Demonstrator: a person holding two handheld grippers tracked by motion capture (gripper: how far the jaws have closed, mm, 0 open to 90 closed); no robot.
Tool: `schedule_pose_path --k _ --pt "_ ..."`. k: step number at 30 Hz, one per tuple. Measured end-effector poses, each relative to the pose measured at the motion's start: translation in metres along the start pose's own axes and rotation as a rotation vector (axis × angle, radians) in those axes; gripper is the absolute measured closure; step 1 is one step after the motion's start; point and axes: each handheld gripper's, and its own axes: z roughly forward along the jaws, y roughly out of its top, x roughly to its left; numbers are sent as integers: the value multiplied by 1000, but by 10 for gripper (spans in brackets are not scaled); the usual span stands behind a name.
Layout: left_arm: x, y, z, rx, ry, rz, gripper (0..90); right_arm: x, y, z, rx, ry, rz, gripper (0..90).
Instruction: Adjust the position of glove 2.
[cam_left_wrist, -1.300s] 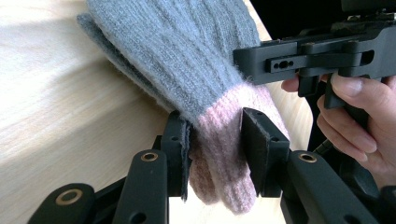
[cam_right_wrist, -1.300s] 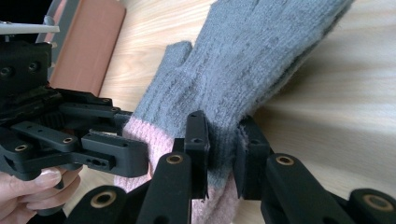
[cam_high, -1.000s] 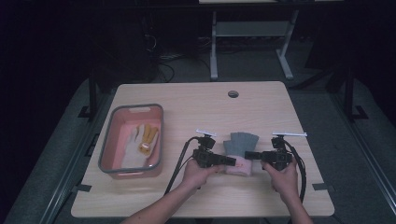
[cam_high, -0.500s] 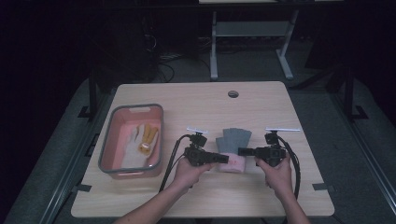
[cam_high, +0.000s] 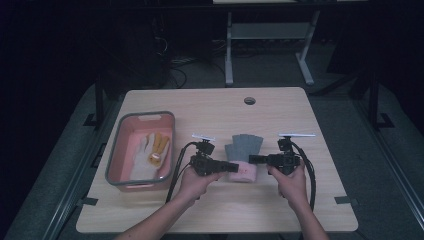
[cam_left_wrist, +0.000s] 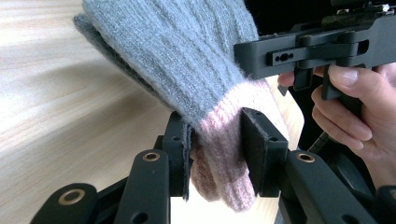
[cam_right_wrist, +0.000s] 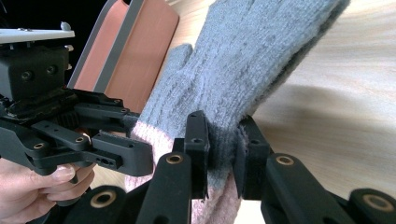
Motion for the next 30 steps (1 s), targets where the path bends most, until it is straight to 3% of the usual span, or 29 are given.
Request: schedule_pose_path --k 23,30 --pt "2 4 -29 -38 16 8 645 26 16 11 15 7 -50 772" --pt "2 6 -36 -50 13 13 645 33 20 12 14 20 -45 772"
